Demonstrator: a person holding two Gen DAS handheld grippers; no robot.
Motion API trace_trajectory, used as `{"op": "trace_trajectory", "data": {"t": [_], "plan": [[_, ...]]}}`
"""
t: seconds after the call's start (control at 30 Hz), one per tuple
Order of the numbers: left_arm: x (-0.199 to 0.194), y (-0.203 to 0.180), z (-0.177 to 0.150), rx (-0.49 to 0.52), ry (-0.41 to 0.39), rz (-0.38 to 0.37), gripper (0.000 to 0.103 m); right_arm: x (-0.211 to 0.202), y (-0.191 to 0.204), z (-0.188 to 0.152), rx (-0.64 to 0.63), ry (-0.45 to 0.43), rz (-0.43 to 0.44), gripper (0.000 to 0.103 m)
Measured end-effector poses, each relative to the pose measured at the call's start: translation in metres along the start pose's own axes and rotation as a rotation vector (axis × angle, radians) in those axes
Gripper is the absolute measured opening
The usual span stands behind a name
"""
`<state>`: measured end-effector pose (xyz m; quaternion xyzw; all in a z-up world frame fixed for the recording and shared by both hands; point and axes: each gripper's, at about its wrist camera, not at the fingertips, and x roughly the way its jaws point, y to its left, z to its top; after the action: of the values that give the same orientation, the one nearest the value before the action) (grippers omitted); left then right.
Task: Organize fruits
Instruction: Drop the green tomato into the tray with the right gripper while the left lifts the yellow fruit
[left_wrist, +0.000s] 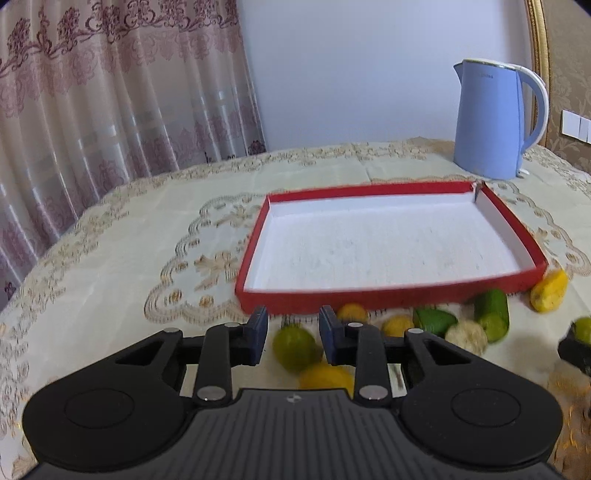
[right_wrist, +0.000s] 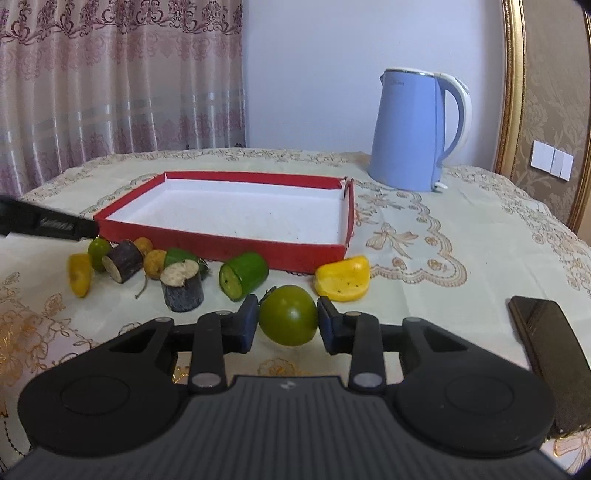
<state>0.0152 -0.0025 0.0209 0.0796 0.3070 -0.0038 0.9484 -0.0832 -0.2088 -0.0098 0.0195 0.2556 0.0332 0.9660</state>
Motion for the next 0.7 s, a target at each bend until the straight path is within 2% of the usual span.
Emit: {"op": "trace_trajectory", "data": {"t": [0.23, 0.33, 0.43, 0.6, 0.7], "plan": [[0.024, -0.005, 0.027, 0.008, -0.018, 0.012, 0.030, 0.000, -0.002, 0.005, 0.001, -0.017, 0.003, 0.033], [0.022, 0.003, 0.032, -0.017, -0.002, -0.052, 0.030, -0.003, -0.004, 0.007, 0.006, -0.025, 0.008, 0.033], [0.013, 0.012, 0.019, -0.020, 0.021, -0.097, 0.031, -0.005, -0.005, 0.008, 0.008, -0.034, 0.015, 0.033], [0.009, 0.012, -0.022, 0.031, 0.091, -0.149, 0.031, -0.001, -0.006, 0.008, 0.021, -0.027, 0.039, 0.033], [0.000, 0.000, -0.036, 0.120, 0.005, -0.103, 0.031, 0.001, -0.004, 0.008, 0.026, -0.023, 0.050, 0.033]]}}
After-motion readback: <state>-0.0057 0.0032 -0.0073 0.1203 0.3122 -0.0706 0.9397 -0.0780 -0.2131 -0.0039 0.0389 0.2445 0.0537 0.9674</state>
